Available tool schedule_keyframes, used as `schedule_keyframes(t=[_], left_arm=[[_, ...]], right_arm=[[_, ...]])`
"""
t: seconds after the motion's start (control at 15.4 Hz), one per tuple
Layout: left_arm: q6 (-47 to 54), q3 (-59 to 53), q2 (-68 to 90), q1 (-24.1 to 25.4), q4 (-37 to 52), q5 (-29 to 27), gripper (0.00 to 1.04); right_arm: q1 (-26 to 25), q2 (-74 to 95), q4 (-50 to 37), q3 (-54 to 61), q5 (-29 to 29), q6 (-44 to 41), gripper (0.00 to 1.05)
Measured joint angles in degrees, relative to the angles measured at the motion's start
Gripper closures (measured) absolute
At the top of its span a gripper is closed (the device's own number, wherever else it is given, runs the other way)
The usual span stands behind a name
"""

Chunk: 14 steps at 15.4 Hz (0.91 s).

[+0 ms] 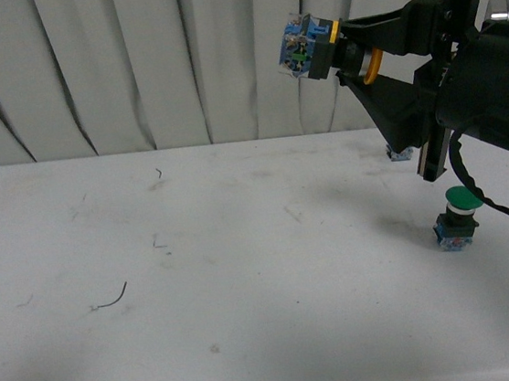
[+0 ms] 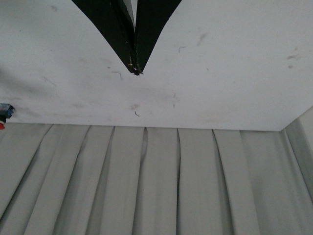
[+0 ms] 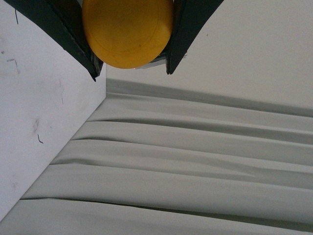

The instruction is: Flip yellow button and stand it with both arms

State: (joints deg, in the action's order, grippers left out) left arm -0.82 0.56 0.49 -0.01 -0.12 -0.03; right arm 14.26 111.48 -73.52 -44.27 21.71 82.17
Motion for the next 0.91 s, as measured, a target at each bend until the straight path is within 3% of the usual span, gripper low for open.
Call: schedule_keyframes(t=[0.19,0.26,0.39,0.45,0.52,0.78,0.91], left_arm=[[-0.02,0.00,0.02,0.00,-0.11,0.00,1.03],[-0.02,0.00,0.02,0.00,-0.09,-0.02,0.97],[-0.02,0.00,0.02,0.00,-0.09,0.00,0.65],[-0.02,0.00,0.02,0.00,-0.09,0.00,0.56],[-0.02,0.00,0.02,0.00,-0.09,0.00,0.54],[0.02,0.00,0.02,0.00,-0.09,0.00,0.06],[0.04,0.00,0.02,0.00,-0.09,0.00,0.07]], right_arm=[[0.02,-0.26,0.13,0.00,0.02,-1.86,0.70],[0.13,-0.74,0.26,-0.02,0.00,-3.74,0.70],[0.33,-4.87,4.59,-2.73,-1.27,-19.47,0.70],[0.02,-5.73,7.63,-3.82,-2.08,-24.44,0.70],[-0.26,-6.01,9.27,-4.26,-2.43,-27.02,0.70],[-8.28,-6.54,30.93,-10.54,-9.11,-58.42,0.70],[-12.59,-6.29,40.65,-16.00,-13.05,-69.16,0.70]])
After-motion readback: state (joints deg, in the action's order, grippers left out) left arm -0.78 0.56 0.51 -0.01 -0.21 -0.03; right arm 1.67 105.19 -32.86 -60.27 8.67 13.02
